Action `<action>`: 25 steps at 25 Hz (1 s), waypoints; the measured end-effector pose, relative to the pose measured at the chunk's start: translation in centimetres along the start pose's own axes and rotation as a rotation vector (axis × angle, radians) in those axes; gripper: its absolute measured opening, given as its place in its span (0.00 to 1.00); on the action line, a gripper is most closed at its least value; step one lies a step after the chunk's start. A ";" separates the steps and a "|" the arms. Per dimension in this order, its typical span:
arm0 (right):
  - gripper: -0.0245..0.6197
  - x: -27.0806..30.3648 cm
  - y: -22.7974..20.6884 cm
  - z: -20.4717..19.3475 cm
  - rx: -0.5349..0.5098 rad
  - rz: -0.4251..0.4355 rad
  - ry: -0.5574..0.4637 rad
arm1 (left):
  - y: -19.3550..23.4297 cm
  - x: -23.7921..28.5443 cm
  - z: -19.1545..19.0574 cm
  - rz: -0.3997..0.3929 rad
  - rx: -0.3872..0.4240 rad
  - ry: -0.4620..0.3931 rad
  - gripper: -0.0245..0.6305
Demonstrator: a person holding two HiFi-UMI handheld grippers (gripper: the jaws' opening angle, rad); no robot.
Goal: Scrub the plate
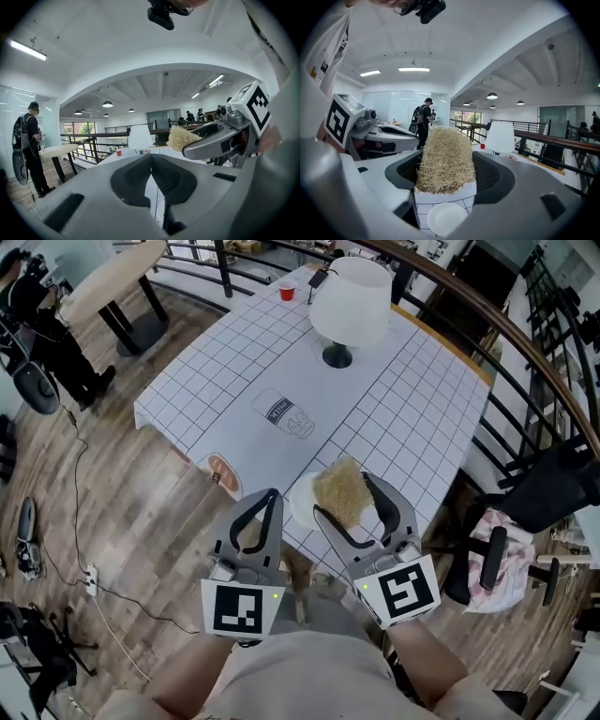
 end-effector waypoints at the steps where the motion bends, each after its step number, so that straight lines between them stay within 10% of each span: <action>1: 0.54 0.5 -0.3 -0.5 -0.001 0.004 0.016 | -0.1 0.5 -0.6 -0.002 0.001 0.013 0.06; 25: 0.54 13.0 -1.4 -18.8 0.034 0.114 0.384 | -1.3 11.0 -21.3 -0.122 -0.090 0.387 0.06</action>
Point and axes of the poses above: the fingertips, and each gripper's own axes: x forward along the fingers, y to its left, z out of its top, the point moved 8 cm from there along -x, backward along the fingers, and after that the axes turned 2 degrees about y, right-handed, at the moved point
